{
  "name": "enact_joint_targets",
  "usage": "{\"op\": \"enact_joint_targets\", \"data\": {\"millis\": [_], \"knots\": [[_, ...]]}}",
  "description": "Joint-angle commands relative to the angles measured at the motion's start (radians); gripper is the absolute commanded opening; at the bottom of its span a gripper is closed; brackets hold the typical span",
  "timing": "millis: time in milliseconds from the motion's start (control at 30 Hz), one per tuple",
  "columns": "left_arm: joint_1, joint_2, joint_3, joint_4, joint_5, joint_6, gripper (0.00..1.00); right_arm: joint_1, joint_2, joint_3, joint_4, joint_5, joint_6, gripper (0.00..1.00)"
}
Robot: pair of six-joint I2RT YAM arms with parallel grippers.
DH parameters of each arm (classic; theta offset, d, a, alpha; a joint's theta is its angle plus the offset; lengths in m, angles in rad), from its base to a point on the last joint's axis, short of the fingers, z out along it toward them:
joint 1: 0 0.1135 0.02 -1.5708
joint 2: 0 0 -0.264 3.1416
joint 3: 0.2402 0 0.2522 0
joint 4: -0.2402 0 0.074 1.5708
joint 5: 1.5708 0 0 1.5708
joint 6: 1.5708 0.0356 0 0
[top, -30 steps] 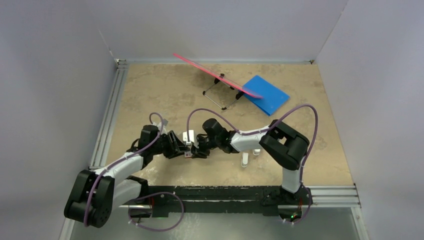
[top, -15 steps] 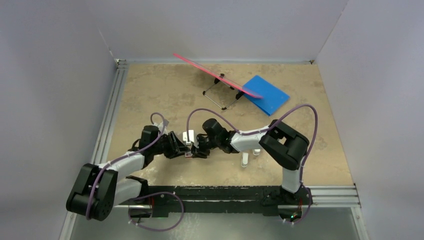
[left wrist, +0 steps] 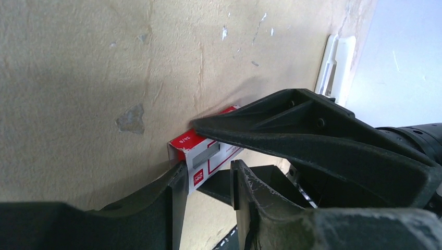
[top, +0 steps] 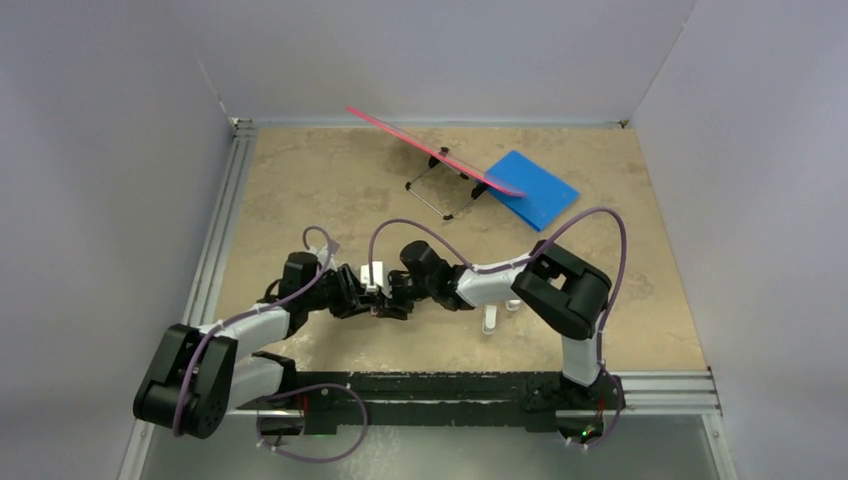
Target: Load the staples into the stapler
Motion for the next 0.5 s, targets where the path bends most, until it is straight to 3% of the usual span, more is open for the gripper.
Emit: {"op": "enact_joint_targets", "data": {"millis": [0,300,467], "knots": [[-0.007,0.004,-0.017,0.067,0.040,-0.009,0.35,0.013,0.003,0.027,0.105,-0.033,0.036,0.51],[-0.007,-0.002,0.018,-0.043,-0.032,0.005,0.38,-0.028,-0.071,-0.028,0.123,-0.003,0.057,0.60],[-0.007,-0.009,0.022,-0.061,-0.038,-0.002,0.44,-0.057,-0.125,-0.053,-0.006,0.003,-0.063,0.62]]}}
